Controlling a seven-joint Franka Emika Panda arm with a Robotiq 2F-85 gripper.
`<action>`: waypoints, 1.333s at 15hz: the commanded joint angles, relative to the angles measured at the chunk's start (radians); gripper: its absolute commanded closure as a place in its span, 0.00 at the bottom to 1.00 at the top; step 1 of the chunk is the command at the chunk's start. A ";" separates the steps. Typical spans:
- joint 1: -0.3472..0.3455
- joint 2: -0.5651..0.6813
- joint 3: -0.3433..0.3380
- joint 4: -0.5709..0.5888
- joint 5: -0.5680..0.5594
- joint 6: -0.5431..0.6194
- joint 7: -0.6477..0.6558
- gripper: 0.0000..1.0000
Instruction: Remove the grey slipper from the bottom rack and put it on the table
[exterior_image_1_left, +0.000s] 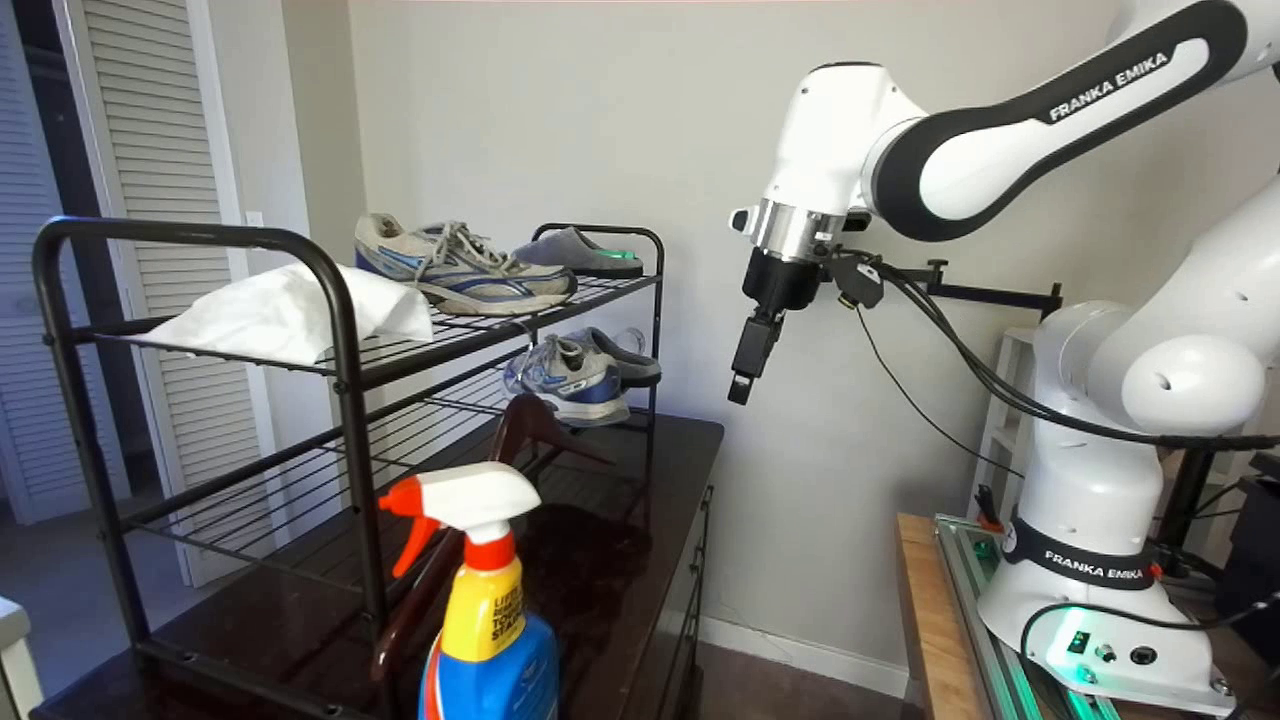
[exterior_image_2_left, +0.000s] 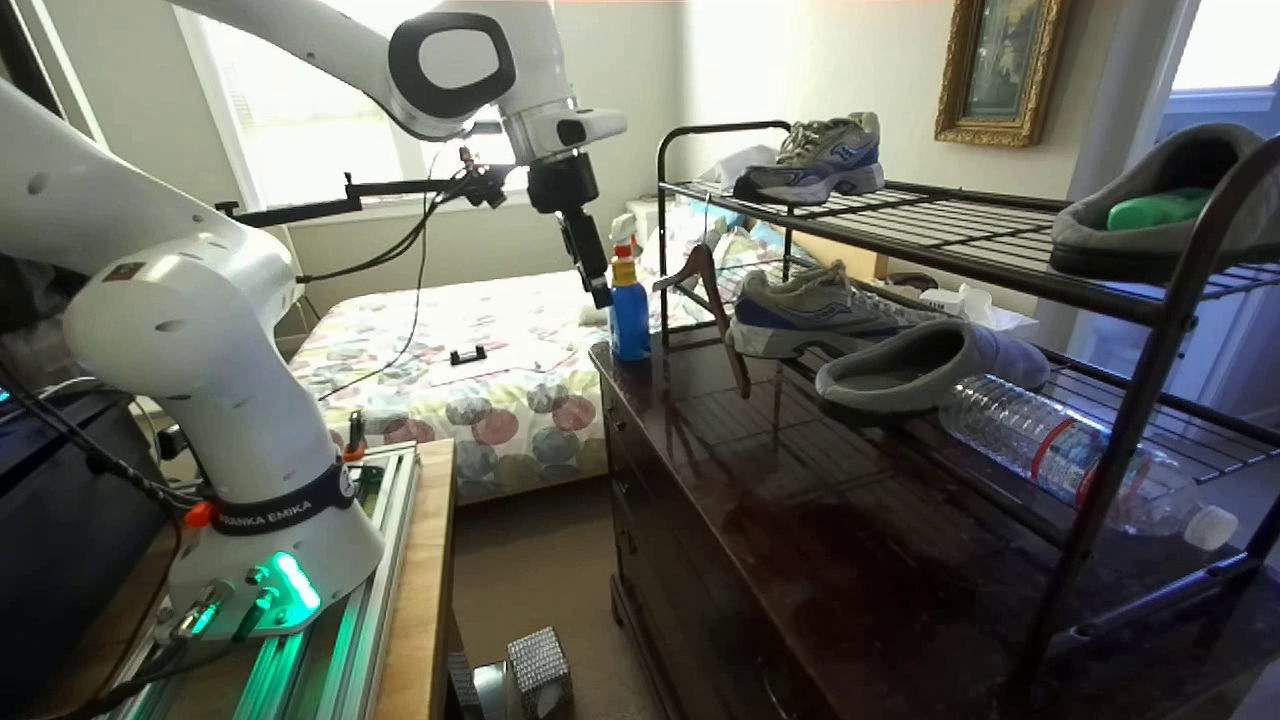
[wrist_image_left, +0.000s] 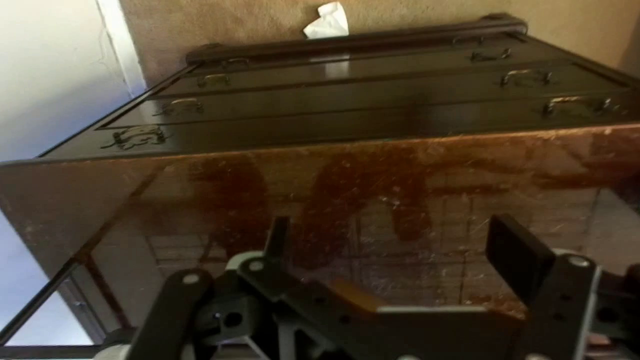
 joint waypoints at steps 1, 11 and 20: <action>-0.095 0.020 -0.066 0.001 -0.094 0.089 -0.047 0.00; -0.202 0.314 -0.209 0.225 -0.175 0.265 -0.207 0.00; -0.207 0.357 -0.219 0.233 -0.197 0.375 -0.176 0.00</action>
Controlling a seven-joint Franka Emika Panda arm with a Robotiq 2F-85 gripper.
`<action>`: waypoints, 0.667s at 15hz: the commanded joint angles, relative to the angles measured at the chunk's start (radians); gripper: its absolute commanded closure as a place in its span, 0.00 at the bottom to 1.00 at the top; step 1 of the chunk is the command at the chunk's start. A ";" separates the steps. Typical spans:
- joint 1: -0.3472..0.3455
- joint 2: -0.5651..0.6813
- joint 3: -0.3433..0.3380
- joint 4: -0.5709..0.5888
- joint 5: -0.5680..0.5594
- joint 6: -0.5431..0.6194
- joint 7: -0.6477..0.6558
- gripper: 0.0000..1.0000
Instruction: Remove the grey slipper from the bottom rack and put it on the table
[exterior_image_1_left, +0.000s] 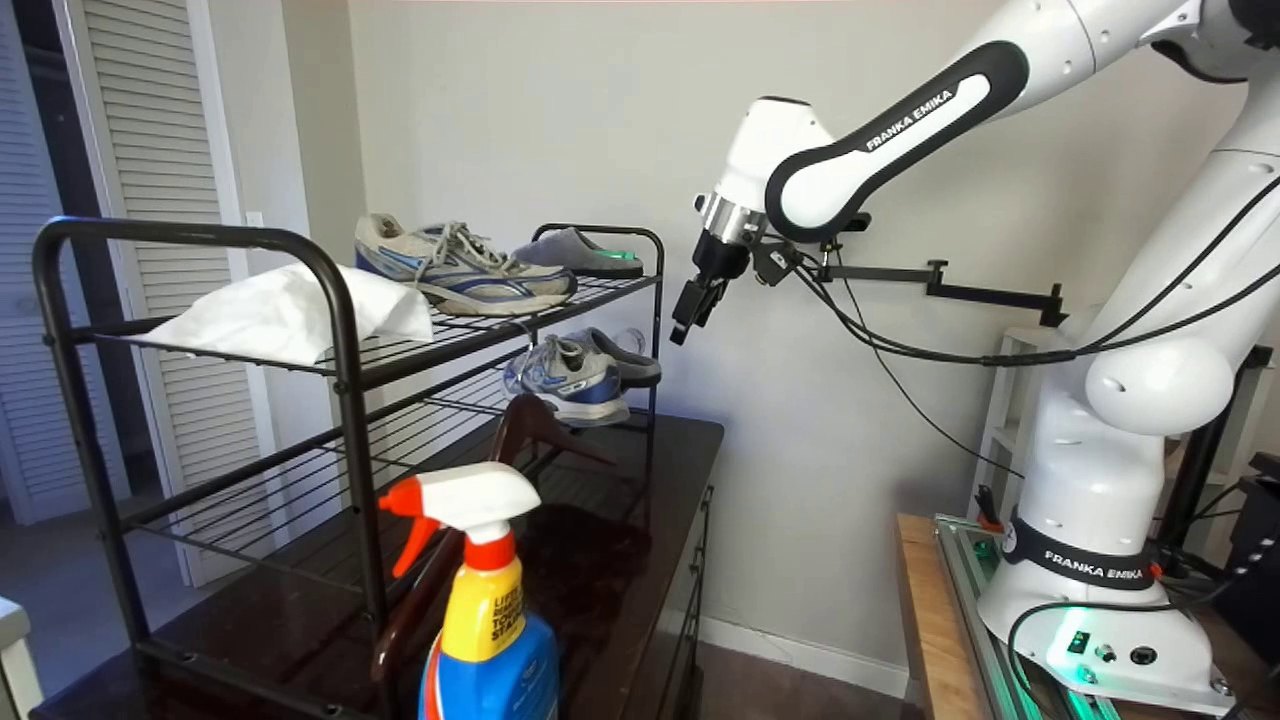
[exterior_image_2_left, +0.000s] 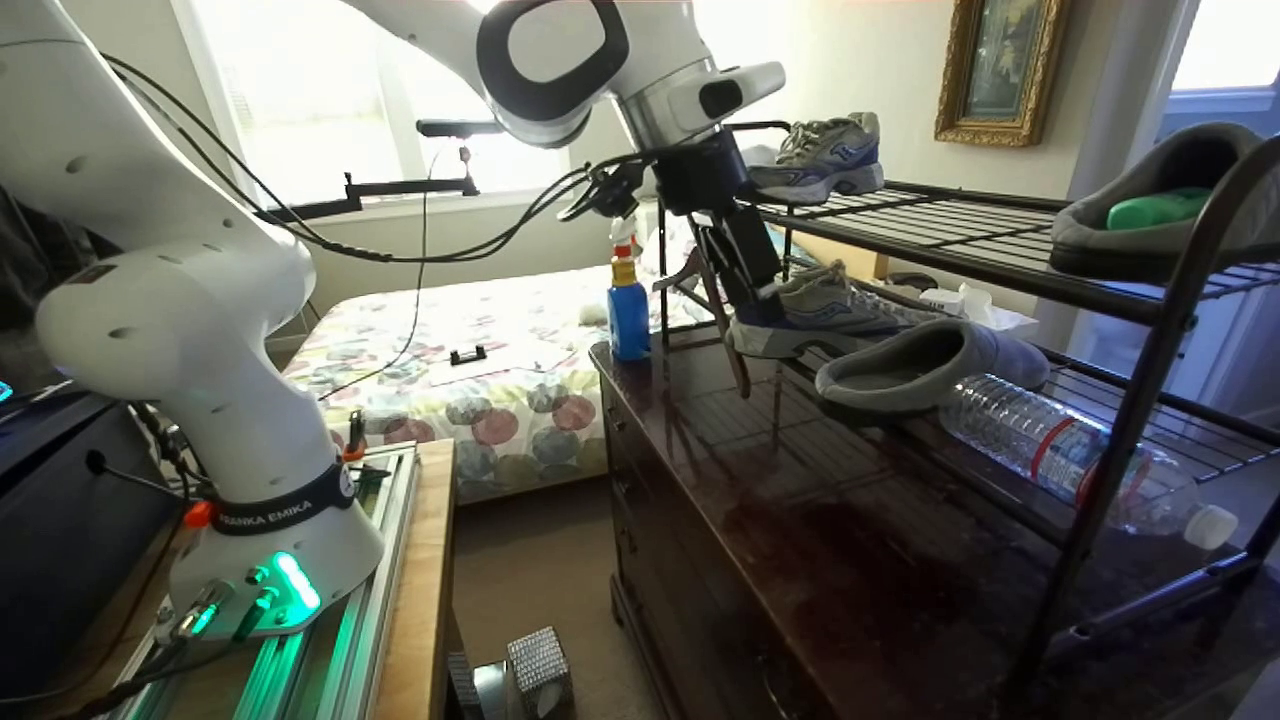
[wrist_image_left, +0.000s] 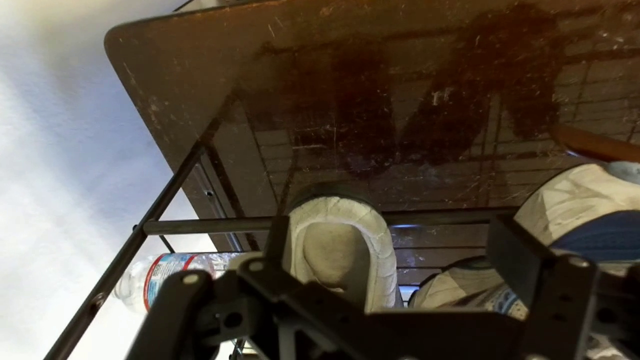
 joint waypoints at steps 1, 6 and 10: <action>0.013 0.066 -0.023 0.027 0.012 0.132 -0.010 0.00; 0.060 0.183 -0.064 0.068 0.088 0.231 -0.077 0.00; 0.078 0.308 -0.089 0.129 0.127 0.324 -0.160 0.00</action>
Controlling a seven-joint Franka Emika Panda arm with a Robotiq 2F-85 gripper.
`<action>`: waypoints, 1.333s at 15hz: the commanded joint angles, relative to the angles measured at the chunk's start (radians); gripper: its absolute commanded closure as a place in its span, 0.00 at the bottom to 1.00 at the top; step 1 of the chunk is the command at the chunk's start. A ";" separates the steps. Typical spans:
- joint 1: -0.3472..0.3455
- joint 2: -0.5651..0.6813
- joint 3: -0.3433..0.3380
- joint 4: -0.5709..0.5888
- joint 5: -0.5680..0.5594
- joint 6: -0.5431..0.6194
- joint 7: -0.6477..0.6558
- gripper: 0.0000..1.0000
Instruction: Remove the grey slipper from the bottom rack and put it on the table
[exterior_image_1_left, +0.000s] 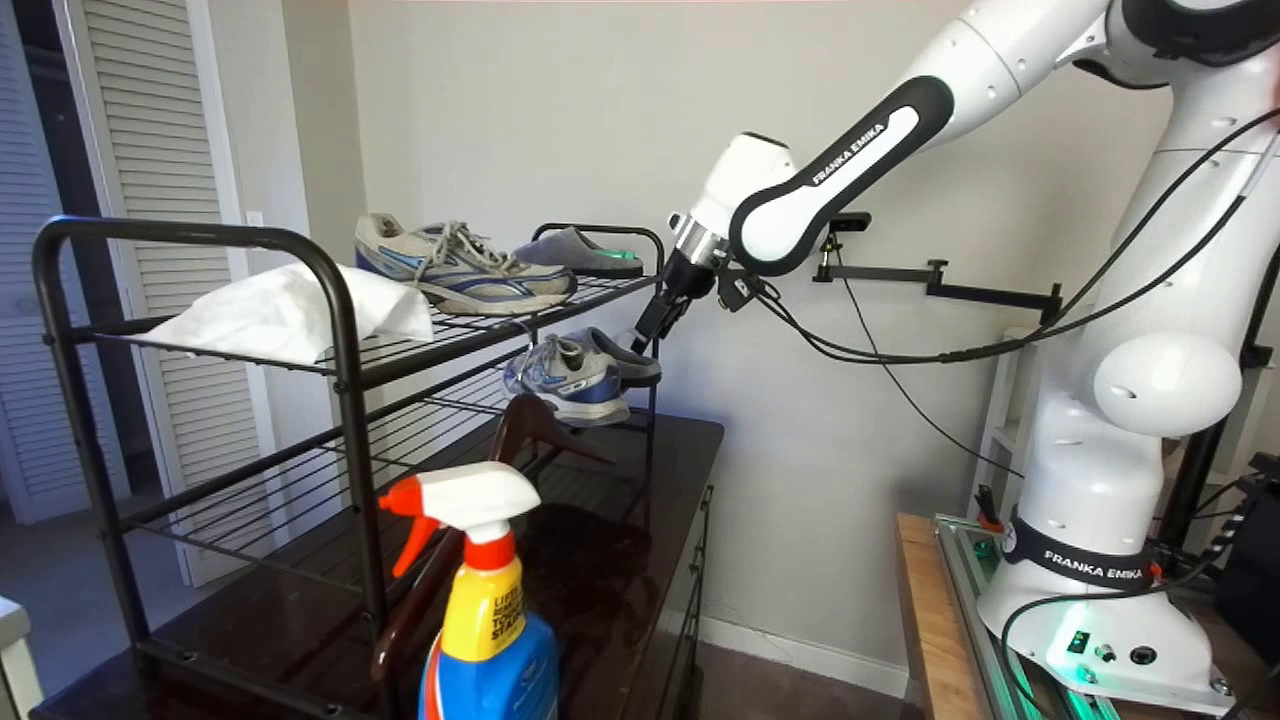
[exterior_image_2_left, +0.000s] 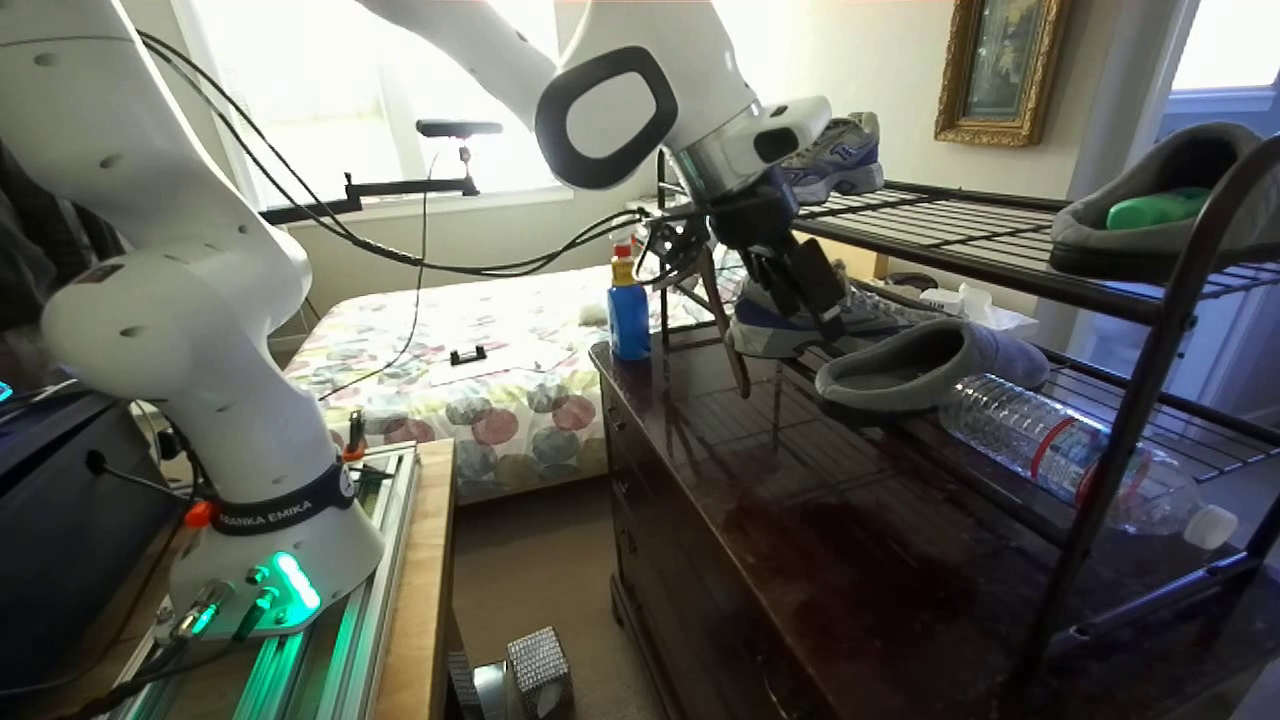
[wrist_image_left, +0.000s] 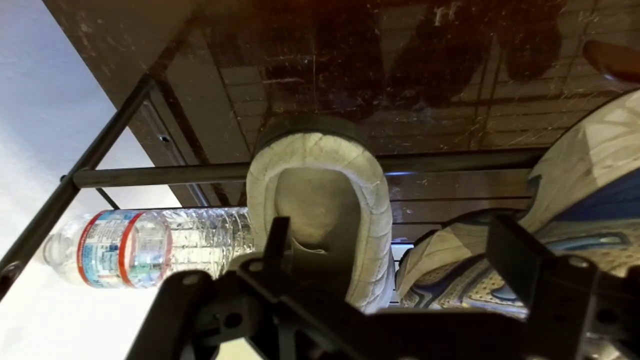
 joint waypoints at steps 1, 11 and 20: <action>0.025 0.138 -0.030 0.095 0.061 0.066 -0.090 0.00; 0.002 0.256 0.005 0.207 0.280 0.061 -0.278 0.00; 0.001 0.249 0.041 0.174 0.377 0.065 -0.383 0.61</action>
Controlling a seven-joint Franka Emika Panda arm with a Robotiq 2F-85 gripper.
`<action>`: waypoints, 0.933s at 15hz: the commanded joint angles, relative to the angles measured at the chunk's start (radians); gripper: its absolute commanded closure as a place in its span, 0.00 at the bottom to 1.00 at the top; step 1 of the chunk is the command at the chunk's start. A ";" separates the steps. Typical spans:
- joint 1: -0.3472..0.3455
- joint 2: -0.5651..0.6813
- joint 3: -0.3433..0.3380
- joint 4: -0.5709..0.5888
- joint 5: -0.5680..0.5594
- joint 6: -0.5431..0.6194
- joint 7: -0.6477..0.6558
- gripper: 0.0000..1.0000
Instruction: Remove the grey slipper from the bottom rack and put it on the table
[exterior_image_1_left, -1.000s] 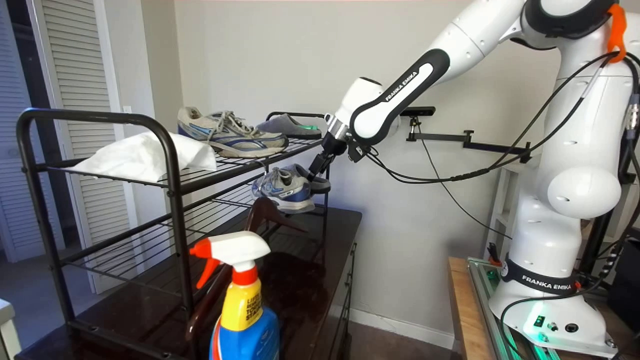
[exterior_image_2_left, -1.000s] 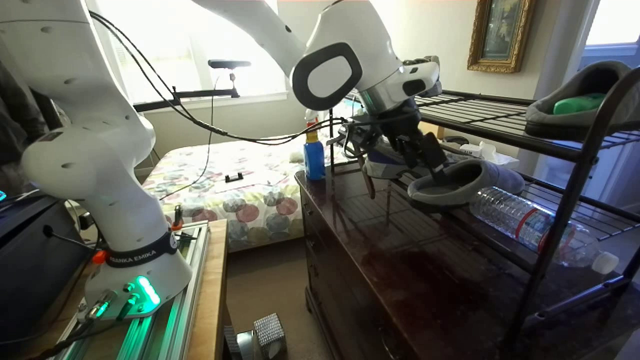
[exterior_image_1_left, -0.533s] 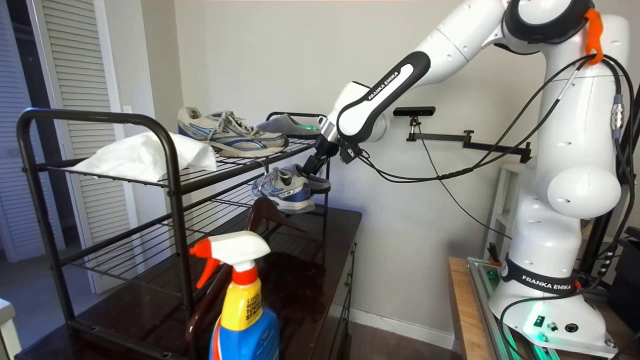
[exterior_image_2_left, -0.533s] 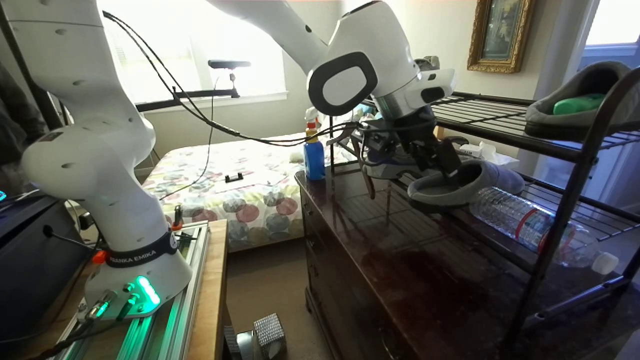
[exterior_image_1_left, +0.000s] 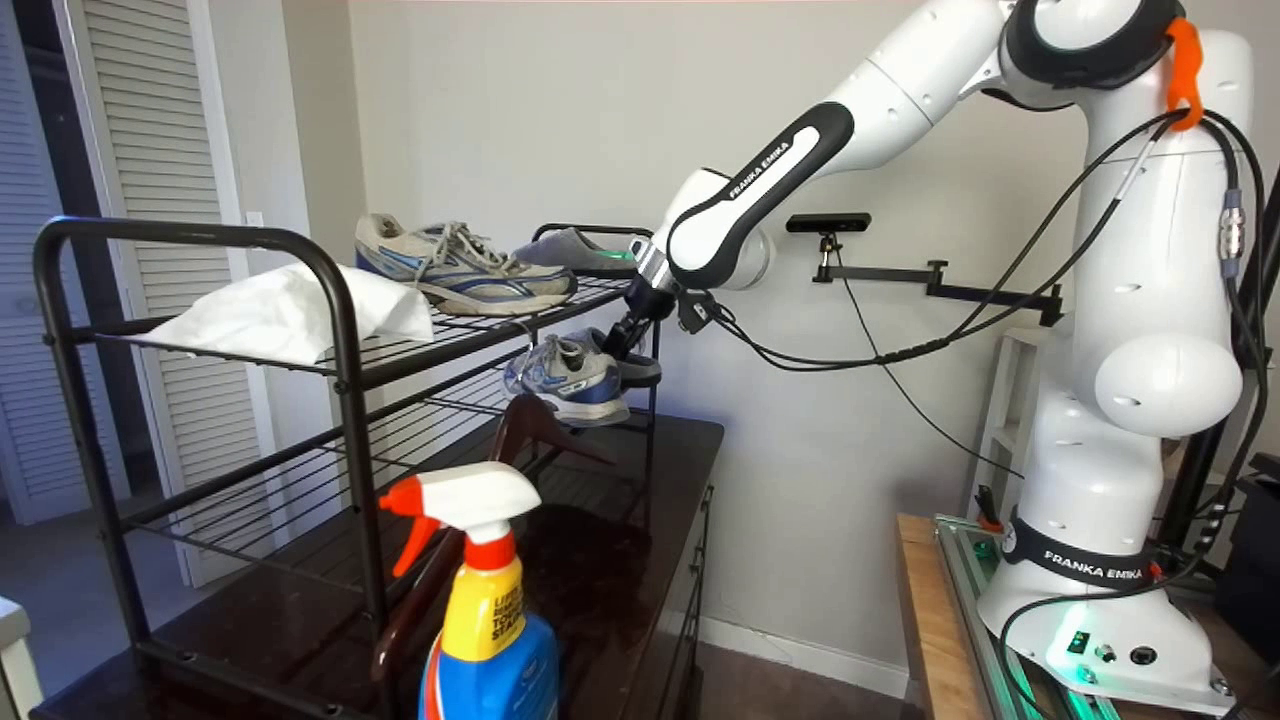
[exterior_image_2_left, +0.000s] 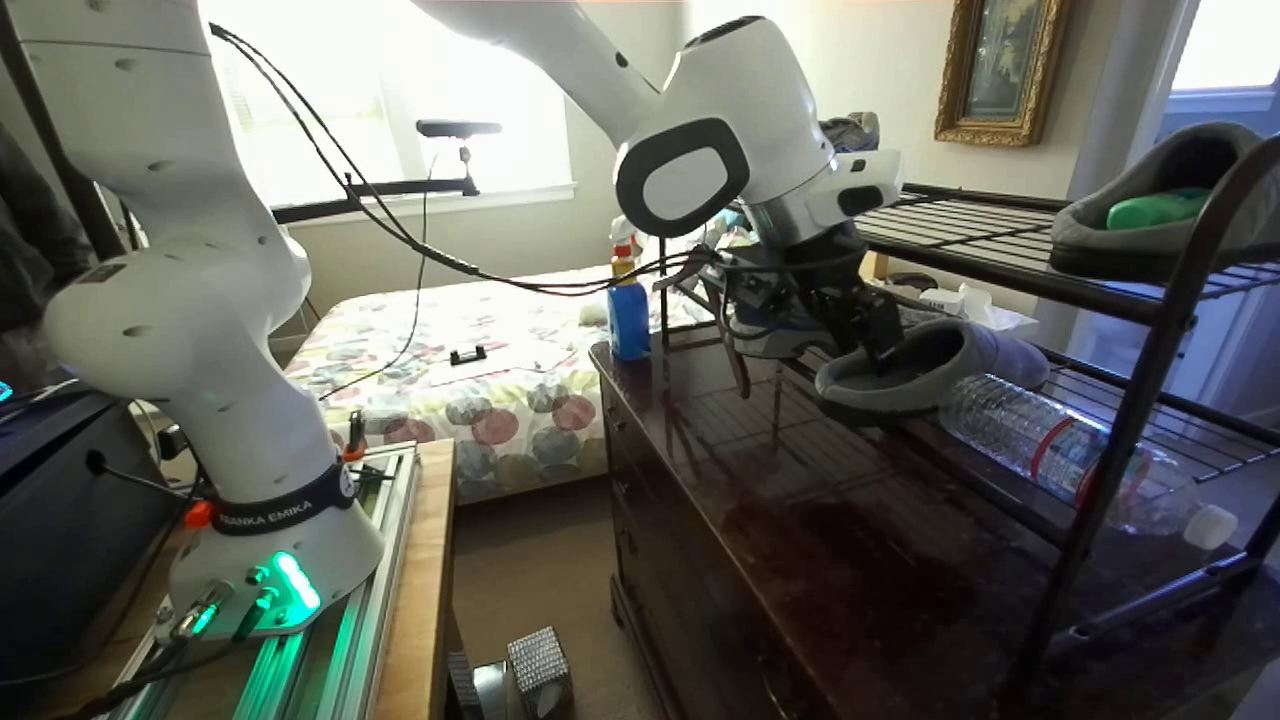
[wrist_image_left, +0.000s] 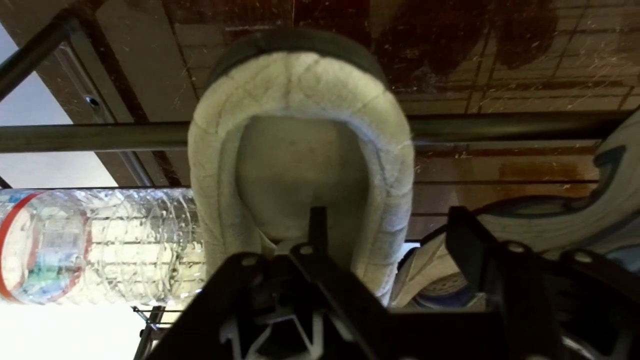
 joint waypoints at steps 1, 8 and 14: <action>-0.007 0.005 0.024 -0.002 0.078 -0.001 -0.073 0.67; -0.004 0.004 -0.003 -0.004 0.027 -0.001 -0.019 1.00; -0.010 -0.155 -0.070 -0.110 -0.192 -0.107 0.126 0.99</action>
